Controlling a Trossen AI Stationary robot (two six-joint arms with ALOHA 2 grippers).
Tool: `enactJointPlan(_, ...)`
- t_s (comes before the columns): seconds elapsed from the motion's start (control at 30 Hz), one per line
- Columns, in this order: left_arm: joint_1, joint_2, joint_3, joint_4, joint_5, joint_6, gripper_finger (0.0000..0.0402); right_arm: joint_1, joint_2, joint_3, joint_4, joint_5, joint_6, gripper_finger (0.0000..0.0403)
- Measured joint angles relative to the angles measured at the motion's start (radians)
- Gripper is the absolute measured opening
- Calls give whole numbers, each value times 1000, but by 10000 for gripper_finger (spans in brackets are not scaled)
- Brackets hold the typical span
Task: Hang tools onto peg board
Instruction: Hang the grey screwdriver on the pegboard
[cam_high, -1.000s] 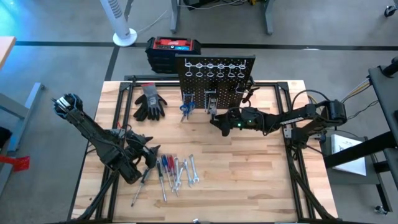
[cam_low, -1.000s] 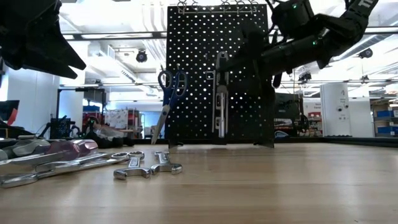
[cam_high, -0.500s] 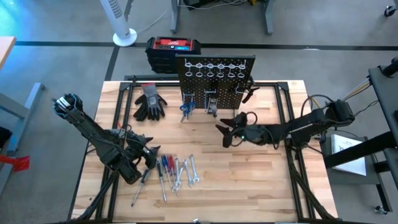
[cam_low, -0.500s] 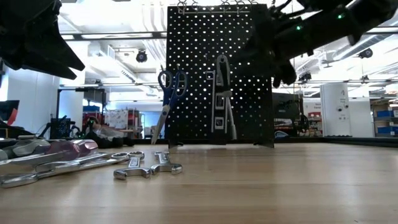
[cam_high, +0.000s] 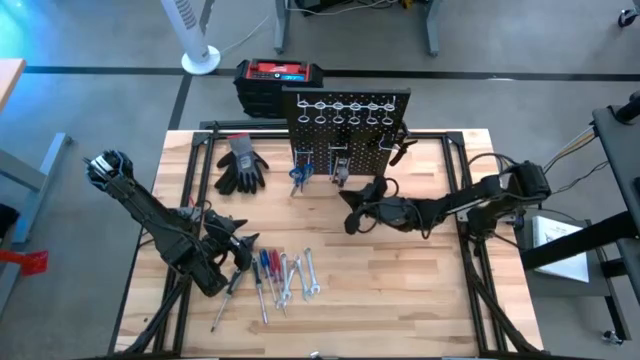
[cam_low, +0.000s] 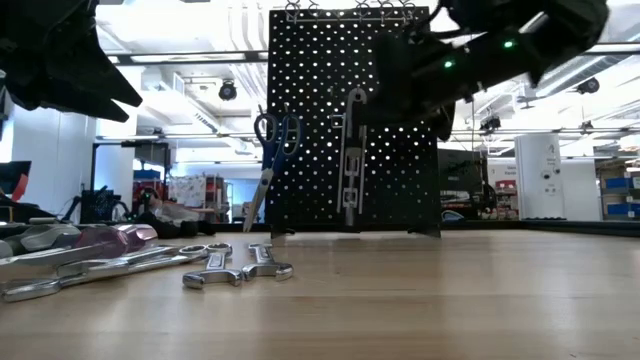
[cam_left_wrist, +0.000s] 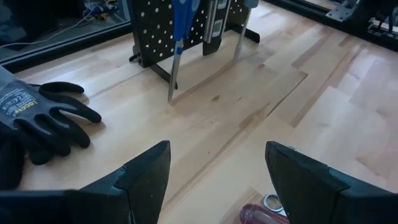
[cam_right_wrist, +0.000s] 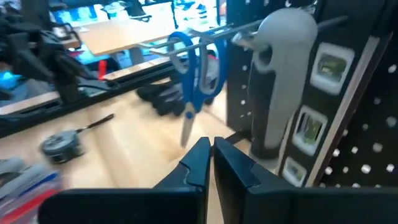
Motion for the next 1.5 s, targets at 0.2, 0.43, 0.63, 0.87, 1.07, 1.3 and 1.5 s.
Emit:
enactJointPlan(0.2, 0, 0, 0, 5, 35, 0, 253, -31, 21, 32, -24, 121, -66, 2)
enactJointPlan(0.43, 0, 0, 0, 7, 41, 3, 253, -75, 20, 45, -23, 126, -106, 0)
enactJointPlan(0.63, -3, 0, 0, 14, 47, 3, 253, -47, 20, 45, -38, 64, -69, 0)
enactJointPlan(0.87, -12, 35, -2, 22, 89, 71, 253, 87, 20, 45, -38, 65, 25, 21)
enactJointPlan(1.07, -10, 136, -2, 87, 306, 22, 253, 192, 66, 69, -39, 66, 241, 59)
enactJointPlan(1.3, -12, 232, 9, 129, 500, 38, 253, 224, 247, 241, -41, -118, 384, 130)
enactJointPlan(1.5, -54, 273, 67, 132, 617, 52, 253, 224, 422, 483, -88, -266, 419, 188)
